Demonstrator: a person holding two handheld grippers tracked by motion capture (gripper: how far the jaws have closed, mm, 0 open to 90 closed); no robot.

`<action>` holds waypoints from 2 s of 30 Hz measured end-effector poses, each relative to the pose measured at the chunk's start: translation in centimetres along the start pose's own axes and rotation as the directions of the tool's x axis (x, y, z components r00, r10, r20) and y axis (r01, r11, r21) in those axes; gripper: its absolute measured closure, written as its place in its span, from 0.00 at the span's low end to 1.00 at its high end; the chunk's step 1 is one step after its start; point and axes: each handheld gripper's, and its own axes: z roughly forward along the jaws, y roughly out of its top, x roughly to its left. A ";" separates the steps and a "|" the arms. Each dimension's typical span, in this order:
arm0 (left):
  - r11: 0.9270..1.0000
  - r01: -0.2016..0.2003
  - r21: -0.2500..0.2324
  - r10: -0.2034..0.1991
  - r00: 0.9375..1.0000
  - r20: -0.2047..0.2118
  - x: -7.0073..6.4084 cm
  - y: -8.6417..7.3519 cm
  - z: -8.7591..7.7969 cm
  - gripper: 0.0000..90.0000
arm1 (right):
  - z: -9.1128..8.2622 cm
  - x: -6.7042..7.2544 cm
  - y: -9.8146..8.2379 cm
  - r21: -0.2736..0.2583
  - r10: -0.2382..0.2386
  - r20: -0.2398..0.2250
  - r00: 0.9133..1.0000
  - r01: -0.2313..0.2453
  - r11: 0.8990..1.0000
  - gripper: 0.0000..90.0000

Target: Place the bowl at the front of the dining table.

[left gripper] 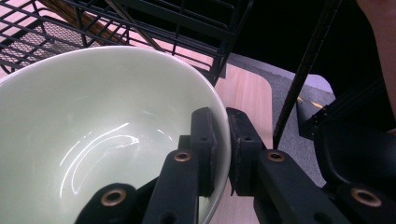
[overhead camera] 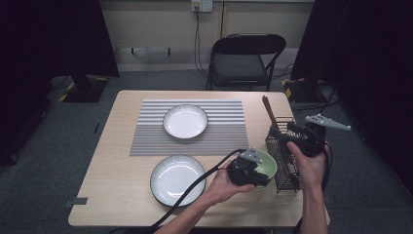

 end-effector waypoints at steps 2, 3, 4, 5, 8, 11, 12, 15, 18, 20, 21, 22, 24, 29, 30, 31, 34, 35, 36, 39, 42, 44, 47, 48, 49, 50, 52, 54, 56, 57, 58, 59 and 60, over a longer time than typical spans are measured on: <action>0.999 0.032 -0.026 -0.031 0.999 0.027 0.3 0.1 -0.2 0.92 | 0.0 0.0 0.0 0.000 0.002 0.001 1.000 -0.002 1.000 0.25; 0.999 0.032 -0.026 -0.031 0.999 0.027 0.3 0.1 -0.2 0.92 | 0.0 0.0 0.0 0.000 0.001 0.000 1.000 -0.001 1.000 0.25; 0.997 0.064 -0.047 -0.062 0.997 0.056 0.6 0.2 -0.5 0.93 | 0.0 0.1 0.0 0.001 0.000 -0.001 1.000 0.000 1.000 0.25; 0.997 0.064 -0.047 -0.062 0.997 0.056 0.6 0.2 -0.5 0.93 | 0.0 0.1 0.0 -0.001 -0.002 -0.001 1.000 0.002 1.000 0.25; 0.996 0.069 -0.047 -0.067 0.996 0.059 0.6 0.2 -0.5 0.93 | 0.0 0.0 0.0 0.001 0.000 -0.001 1.000 0.000 1.000 0.24; 0.996 0.075 -0.047 -0.072 0.995 0.070 0.8 0.3 -0.6 0.93 | 0.0 0.0 0.0 -0.001 0.001 0.001 1.000 -0.001 1.000 0.24; 0.995 0.086 -0.050 -0.082 0.994 0.076 0.9 0.3 -0.7 0.93 | 0.0 0.0 0.0 -0.001 0.001 0.001 1.000 -0.001 1.000 0.24; 0.994 0.100 -0.052 -0.095 0.992 0.089 1.0 0.4 -0.8 0.93 | 0.0 0.0 0.0 0.000 0.001 0.002 1.000 -0.001 1.000 0.24; 0.990 0.126 -0.059 -0.119 0.987 0.111 1.3 0.5 -0.9 0.93 | 0.0 0.1 0.0 0.001 0.001 0.001 1.000 -0.001 1.000 0.24; 0.989 0.137 -0.061 -0.129 0.984 0.123 1.5 0.5 -1.0 0.93 | 0.0 0.1 0.0 0.000 0.000 0.002 1.000 0.000 1.000 0.24; 0.988 0.141 -0.067 -0.131 0.983 0.131 1.6 0.6 -1.1 0.93 | 0.0 0.1 0.0 -0.002 -0.003 0.000 1.000 0.003 1.000 0.24; 0.988 0.144 -0.065 -0.134 0.982 0.132 1.6 0.7 -1.1 0.93 | 0.0 0.1 0.0 0.000 0.001 0.001 1.000 -0.001 1.000 0.24; 0.987 0.149 -0.065 -0.139 0.981 0.137 1.6 0.7 -1.1 0.93 | 0.0 0.0 0.0 0.001 0.004 0.005 1.000 -0.004 1.000 0.24; 0.983 0.167 -0.074 -0.154 0.975 0.157 2.0 0.8 -1.4 0.93 | -0.1 0.0 0.0 -0.001 0.002 0.006 1.000 -0.002 1.000 0.24; 0.983 0.168 -0.069 -0.156 0.975 0.159 2.0 0.9 -1.4 0.93 | -0.1 0.0 0.0 -0.001 0.002 0.007 1.000 -0.002 1.000 0.24; 0.982 0.178 -0.066 -0.165 0.972 0.165 2.1 1.0 -1.4 0.94 | -0.1 0.0 0.0 -0.001 0.002 0.007 1.000 -0.002 1.000 0.24; 0.978 0.195 -0.069 -0.180 0.968 0.177 2.3 1.1 -1.4 0.94 | -0.1 0.1 0.0 -0.001 -0.008 0.008 1.000 0.008 1.000 0.25; 0.978 0.195 -0.069 -0.180 0.968 0.177 2.3 1.1 -1.4 0.94 | -0.1 0.2 0.1 -0.004 -0.006 0.010 1.000 0.006 1.000 0.25; 0.979 0.191 -0.064 -0.178 0.968 0.175 2.3 1.2 -1.5 0.94 | -0.1 0.2 0.1 -0.005 -0.005 0.010 1.000 0.005 1.000 0.25; 0.979 0.194 -0.055 -0.182 0.967 0.180 2.4 1.2 -1.5 0.94 | 0.0 0.2 0.1 -0.002 -0.008 0.009 1.000 0.008 1.000 0.25; 0.969 0.234 -0.074 -0.215 0.954 0.207 2.7 1.2 -1.5 0.93 | 0.0 0.2 0.1 -0.004 -0.009 0.009 1.000 0.009 1.000 0.25; 0.967 0.242 -0.076 -0.222 0.953 0.208 2.7 1.2 -1.6 0.94 | 0.1 0.3 0.1 -0.005 -0.010 0.008 1.000 0.011 1.000 0.25; 0.969 0.234 -0.076 -0.214 0.954 0.209 2.7 1.2 -1.6 0.94 | 0.1 0.3 0.1 -0.005 -0.012 0.005 1.000 0.012 1.000 0.25; 0.967 0.243 -0.075 -0.222 0.951 0.213 2.8 1.2 -1.6 0.94 | 0.1 0.3 0.1 -0.007 -0.013 0.006 1.000 0.013 1.000 0.25; 0.968 0.241 -0.072 -0.221 0.951 0.215 2.8 1.2 -1.6 0.94 | 0.0 0.3 0.1 -0.008 -0.013 0.008 1.000 0.013 1.000 0.25; 0.970 0.235 -0.069 -0.215 0.952 0.219 2.9 1.1 -1.7 0.94 | 0.0 0.3 0.1 -0.010 -0.011 0.009 1.000 0.011 1.000 0.25; 0.970 0.232 -0.072 -0.212 0.952 0.219 2.8 1.1 -1.8 0.94 | -0.1 0.2 0.1 -0.013 -0.012 0.009 1.000 0.012 1.000 0.25; 0.969 0.236 -0.076 -0.215 0.951 0.221 2.9 1.0 -1.7 0.93 | 0.0 0.2 0.1 -0.012 -0.007 0.010 1.000 0.007 1.000 0.25; 0.971 0.227 -0.076 -0.206 0.954 0.220 2.8 1.0 -1.8 0.93 | 0.0 0.2 0.1 -0.010 -0.008 0.010 1.000 0.008 1.000 0.25; 0.971 0.226 -0.076 -0.204 0.954 0.221 2.8 1.0 -1.8 0.93 | 0.0 0.2 0.1 -0.011 -0.008 0.009 1.000 0.008 1.000 0.25; 0.971 0.226 -0.076 -0.204 0.953 0.222 2.8 1.0 -1.8 0.92 | 0.0 0.2 0.1 -0.012 -0.009 0.009 1.000 0.009 1.000 0.25; 0.971 0.226 -0.076 -0.204 0.953 0.222 2.8 1.0 -1.8 0.88 | 0.0 0.2 0.1 -0.012 -0.007 0.009 1.000 0.007 1.000 0.25; 0.971 0.228 -0.074 -0.206 0.953 0.223 2.8 1.0 -1.8 0.84 | 0.0 0.2 0.1 -0.012 -0.006 0.009 1.000 0.007 1.000 0.25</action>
